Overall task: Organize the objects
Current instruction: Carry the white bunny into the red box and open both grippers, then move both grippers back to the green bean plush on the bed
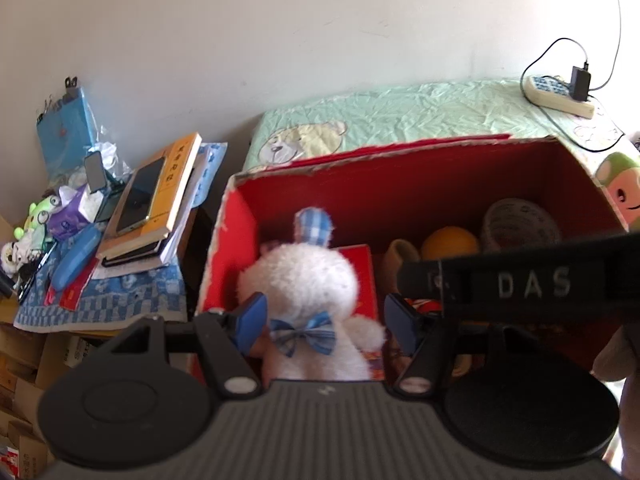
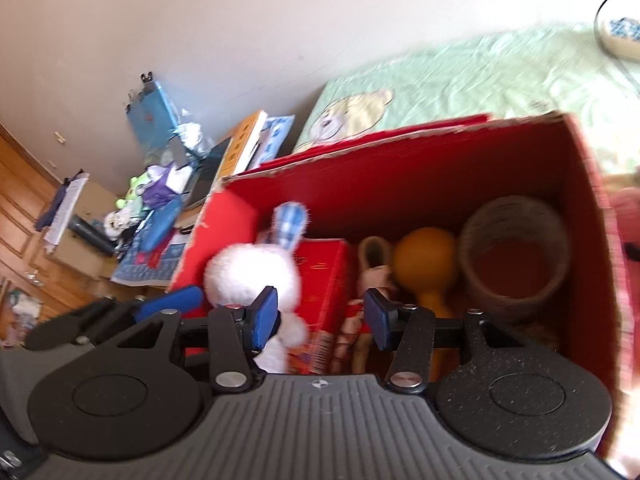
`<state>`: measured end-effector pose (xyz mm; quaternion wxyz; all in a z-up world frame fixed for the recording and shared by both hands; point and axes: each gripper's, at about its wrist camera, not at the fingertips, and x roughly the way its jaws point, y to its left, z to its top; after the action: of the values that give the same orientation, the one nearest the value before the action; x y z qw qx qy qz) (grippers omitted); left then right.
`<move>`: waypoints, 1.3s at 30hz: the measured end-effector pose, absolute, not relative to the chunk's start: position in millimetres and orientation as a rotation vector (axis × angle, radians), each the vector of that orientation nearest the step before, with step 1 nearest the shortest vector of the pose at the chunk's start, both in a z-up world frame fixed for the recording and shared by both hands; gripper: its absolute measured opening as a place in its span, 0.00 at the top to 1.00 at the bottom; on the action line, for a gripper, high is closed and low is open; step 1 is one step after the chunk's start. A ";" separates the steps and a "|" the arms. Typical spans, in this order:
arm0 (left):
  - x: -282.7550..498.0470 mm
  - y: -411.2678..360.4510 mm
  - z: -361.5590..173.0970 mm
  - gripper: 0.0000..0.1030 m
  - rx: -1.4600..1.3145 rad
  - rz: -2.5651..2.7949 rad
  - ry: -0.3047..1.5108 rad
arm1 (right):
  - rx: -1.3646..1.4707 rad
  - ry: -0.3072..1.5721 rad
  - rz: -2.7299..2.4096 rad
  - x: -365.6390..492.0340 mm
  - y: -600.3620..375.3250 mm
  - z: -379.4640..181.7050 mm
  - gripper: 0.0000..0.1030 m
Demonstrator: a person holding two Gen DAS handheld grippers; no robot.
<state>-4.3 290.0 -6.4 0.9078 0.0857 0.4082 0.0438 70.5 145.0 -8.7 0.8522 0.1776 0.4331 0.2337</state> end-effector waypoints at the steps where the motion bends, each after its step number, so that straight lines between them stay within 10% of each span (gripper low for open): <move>1: -5.7 286.6 -4.6 0.32 0.179 0.085 0.838 | 0.369 0.902 0.478 67.2 140.9 -7.9 0.49; 39: -36.0 54.0 25.5 0.27 0.207 -0.178 0.791 | 0.420 0.745 0.302 -9.5 -82.2 16.7 0.48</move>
<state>-36.0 54.0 25.5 0.9137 0.1003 0.3842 -0.0863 -9.5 -82.2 16.7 0.8990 0.2028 0.3598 0.1458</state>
